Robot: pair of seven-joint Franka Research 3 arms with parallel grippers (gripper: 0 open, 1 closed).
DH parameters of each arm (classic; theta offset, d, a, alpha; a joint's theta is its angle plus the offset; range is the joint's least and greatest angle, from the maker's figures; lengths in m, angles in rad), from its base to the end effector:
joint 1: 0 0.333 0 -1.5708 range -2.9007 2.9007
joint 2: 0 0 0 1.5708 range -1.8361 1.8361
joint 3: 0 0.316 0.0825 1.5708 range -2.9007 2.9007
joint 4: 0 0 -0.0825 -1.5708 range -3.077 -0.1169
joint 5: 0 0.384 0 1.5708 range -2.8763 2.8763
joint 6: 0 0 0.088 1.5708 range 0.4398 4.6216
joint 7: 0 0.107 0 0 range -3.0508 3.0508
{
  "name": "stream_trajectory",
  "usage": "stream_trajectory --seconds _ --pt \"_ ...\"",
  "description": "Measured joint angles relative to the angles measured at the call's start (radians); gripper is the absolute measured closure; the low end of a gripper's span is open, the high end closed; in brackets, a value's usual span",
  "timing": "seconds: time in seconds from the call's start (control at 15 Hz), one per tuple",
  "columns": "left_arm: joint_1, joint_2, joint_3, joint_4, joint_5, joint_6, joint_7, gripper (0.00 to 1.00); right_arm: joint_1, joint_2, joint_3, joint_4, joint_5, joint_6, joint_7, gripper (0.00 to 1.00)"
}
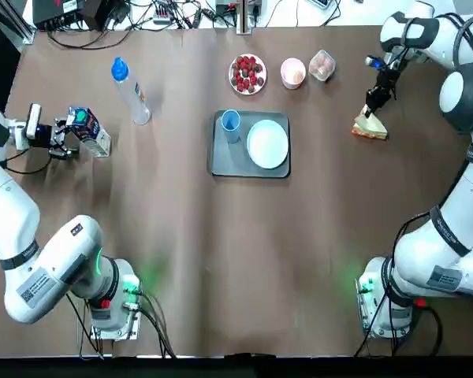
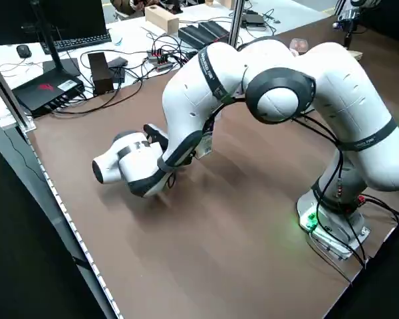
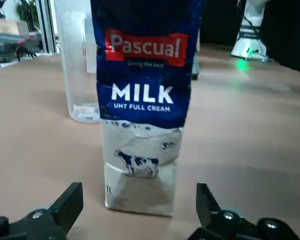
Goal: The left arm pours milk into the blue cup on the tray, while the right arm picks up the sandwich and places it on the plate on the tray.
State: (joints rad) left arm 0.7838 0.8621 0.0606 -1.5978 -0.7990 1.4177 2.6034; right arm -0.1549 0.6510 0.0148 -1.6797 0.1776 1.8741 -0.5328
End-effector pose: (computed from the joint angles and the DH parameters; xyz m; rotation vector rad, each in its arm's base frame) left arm 0.4497 0.3738 0.1194 1.5798 -1.3470 1.0255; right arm 0.6206 -0.0747 0.1958 -2.7565 -0.4154 0.5342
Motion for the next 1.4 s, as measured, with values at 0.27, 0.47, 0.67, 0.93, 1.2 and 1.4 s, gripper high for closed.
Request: stream_trajectory --seconds 0.27,0.47,0.67,0.93,1.2,1.4 --pt "-0.001 0.028 -0.016 0.000 -0.024 -0.015 0.005 0.00 0.081 -0.042 0.011 0.086 0.011 -0.119 0.010 0.85" --pt "-0.001 0.036 -0.029 0.000 -0.024 -0.016 0.019 0.00 0.155 -0.105 0.015 0.110 0.050 -0.154 0.116 0.85" --pt "-0.001 0.042 -0.041 -0.005 -0.029 -0.021 0.024 0.00 0.274 -0.149 0.018 0.111 0.085 -0.158 0.311 0.86" --pt "-0.002 0.050 -0.050 -0.012 -0.056 -0.022 0.025 0.00 0.454 -0.151 0.019 0.109 0.133 -0.070 0.568 0.90" --pt "-0.002 0.054 -0.056 -0.025 -0.071 -0.022 0.040 0.00 0.578 -0.139 0.017 0.092 0.179 0.041 0.697 0.90" --pt "-0.008 0.055 -0.057 -0.036 -0.074 -0.022 0.042 0.00 0.631 -0.106 0.016 0.082 0.193 0.087 0.715 0.90"
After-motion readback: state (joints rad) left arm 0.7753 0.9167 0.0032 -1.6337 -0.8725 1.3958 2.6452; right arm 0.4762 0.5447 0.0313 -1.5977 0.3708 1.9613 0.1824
